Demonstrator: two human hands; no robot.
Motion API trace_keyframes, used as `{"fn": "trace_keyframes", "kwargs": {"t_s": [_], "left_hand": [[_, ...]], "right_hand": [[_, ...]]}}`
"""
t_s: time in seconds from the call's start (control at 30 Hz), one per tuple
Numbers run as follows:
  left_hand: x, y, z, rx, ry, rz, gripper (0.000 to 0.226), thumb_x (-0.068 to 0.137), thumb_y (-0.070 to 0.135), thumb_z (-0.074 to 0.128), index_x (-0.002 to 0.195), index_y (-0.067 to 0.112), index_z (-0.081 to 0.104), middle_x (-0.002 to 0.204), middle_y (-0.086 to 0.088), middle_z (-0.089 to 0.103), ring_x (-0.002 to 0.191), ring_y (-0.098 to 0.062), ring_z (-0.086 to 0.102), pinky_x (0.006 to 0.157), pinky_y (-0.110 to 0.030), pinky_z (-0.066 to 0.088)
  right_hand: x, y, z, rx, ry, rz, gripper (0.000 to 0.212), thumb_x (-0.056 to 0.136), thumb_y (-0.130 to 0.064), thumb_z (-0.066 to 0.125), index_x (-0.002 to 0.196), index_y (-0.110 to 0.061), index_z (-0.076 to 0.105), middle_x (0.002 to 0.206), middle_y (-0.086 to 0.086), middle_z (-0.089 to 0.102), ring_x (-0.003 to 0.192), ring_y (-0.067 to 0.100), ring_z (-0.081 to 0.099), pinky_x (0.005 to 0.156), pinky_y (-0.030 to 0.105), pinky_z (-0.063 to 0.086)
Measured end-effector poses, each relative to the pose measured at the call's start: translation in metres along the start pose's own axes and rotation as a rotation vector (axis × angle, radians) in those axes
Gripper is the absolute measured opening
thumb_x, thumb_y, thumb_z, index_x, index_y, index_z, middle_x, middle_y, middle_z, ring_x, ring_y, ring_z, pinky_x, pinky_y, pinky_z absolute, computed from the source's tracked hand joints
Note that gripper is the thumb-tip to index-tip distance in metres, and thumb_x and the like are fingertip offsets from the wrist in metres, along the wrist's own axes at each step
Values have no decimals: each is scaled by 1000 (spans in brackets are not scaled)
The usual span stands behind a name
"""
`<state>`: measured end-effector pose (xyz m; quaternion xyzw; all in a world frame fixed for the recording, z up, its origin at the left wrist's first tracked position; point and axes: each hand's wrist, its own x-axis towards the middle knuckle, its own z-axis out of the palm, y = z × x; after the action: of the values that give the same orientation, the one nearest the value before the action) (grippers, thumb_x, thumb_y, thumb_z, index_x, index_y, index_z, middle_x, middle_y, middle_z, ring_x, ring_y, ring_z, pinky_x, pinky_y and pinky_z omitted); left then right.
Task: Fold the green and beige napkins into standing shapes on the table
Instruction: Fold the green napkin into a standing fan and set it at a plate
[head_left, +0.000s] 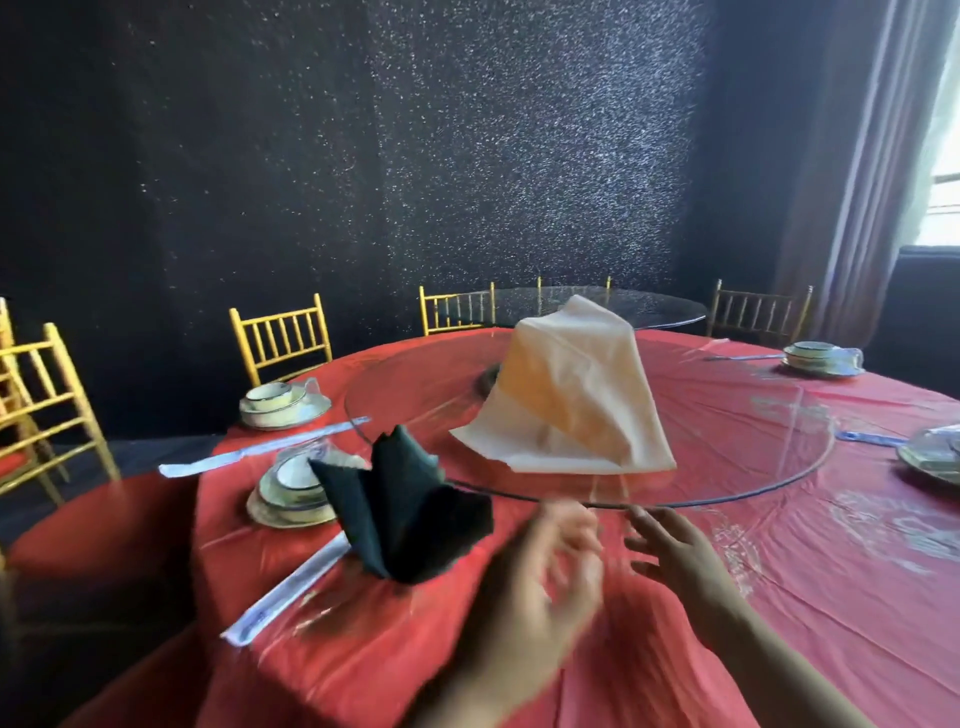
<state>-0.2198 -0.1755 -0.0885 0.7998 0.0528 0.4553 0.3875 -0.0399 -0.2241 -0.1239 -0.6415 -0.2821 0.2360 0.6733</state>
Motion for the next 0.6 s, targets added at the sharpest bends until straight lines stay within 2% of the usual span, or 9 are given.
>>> {"fn": "trace_keyframes", "kwargs": {"t_s": [0.07,0.13,0.23,0.3,0.37,0.4,0.5,0.57,0.6], "left_hand": [[-1,-12,39,24,-183,-108,29,75,33,53,96,52,48,88,16,59,78,2,57,72,-15,46],[6,-26,61,3,-236,-224,25,73,31,58,91,46,49,91,18,57,81,9,55,74,-6,40],[22,-52,75,-68,-137,-420,28,79,11,65,90,29,48,91,8,56,78,14,53,74,-4,39],[29,-69,78,-94,-61,-526,29,80,3,64,88,25,47,90,4,55,74,3,56,74,-11,43],[33,-80,79,-147,-1,-603,28,70,13,68,87,23,48,92,-1,55,73,-5,53,73,-25,46],[36,-84,79,-173,19,-631,33,60,23,67,87,22,48,93,-4,55,73,-8,52,69,-26,48],[43,-99,79,-262,88,-693,54,38,40,60,87,18,49,91,-6,56,71,-16,55,51,-20,49],[47,-108,78,-285,111,-712,59,34,41,60,85,16,49,87,-6,57,68,-19,57,47,-19,48],[48,-111,77,-287,109,-718,56,35,38,62,85,15,50,86,-7,57,65,-18,59,46,-20,48]], "right_hand": [[9,-5,-19,-53,32,-9,9,92,-14,53,87,-11,59,85,11,56,76,18,53,62,27,44],[22,-11,-36,-122,54,-31,8,91,-10,54,92,-6,61,82,11,57,74,18,52,59,26,43],[50,-19,-56,-221,94,-52,18,89,-5,57,105,-1,63,85,11,59,70,18,56,57,27,45],[72,-20,-63,-258,111,-39,25,87,-2,58,111,2,61,89,18,59,74,27,57,62,31,48],[92,-19,-64,-263,98,-4,29,87,0,56,116,5,58,88,20,58,77,28,57,60,32,48],[102,-18,-62,-255,83,20,30,88,1,54,118,6,56,86,20,56,75,27,56,55,29,48],[125,-20,-50,-188,16,104,29,91,2,49,120,5,52,77,15,53,53,17,57,40,17,46],[138,-19,-45,-140,-21,146,27,92,0,48,119,3,51,76,14,52,38,7,55,36,13,43],[141,-19,-43,-120,-33,160,24,92,0,49,116,1,52,78,13,52,38,6,55,35,13,42]]}}
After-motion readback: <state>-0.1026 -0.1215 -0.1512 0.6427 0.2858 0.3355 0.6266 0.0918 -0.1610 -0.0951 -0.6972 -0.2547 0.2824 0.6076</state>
